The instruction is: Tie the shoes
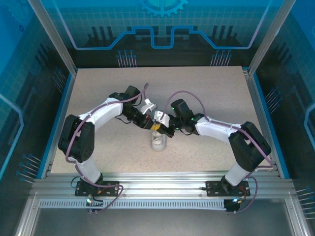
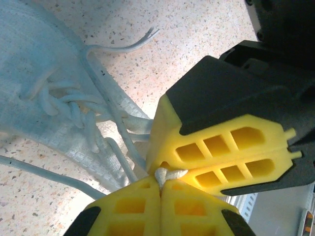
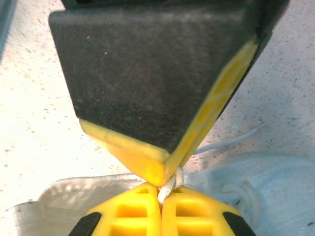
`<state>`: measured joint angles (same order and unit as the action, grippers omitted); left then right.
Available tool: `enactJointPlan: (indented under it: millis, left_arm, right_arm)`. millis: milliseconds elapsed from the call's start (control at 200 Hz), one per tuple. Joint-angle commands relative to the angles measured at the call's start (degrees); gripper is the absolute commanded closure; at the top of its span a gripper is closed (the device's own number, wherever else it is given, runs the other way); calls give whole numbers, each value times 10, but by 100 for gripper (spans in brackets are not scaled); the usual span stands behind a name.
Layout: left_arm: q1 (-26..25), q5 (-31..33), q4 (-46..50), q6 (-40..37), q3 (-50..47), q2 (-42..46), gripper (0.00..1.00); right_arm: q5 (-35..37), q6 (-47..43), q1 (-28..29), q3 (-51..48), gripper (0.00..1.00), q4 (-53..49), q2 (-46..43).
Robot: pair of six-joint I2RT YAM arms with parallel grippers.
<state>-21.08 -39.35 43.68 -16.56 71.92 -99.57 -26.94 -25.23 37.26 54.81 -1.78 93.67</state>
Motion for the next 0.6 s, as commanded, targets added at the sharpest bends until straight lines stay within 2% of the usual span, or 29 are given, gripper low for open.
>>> enactJointPlan:
  millis: [0, 110, 255, 500, 595]
  left_arm:
    - [9, 54, -73, 11, -14, 16, 100]
    - [9, 63, -91, 14, -25, 25, 100]
    - [9, 70, -112, 14, -43, 35, 100]
    - [7, 66, -184, 15, -88, 57, 100]
    - [4, 65, -213, 25, -102, 58, 100]
  right_arm:
    - [-142, 43, -4, 26, 97, -43, -18]
    - [-174, 67, -14, 44, 93, -62, -15]
    - [-200, 96, -26, 48, 100, -59, -11]
    - [-292, 143, -49, 60, 100, -68, 19]
    - [-317, 143, -52, 69, 93, -86, 28]
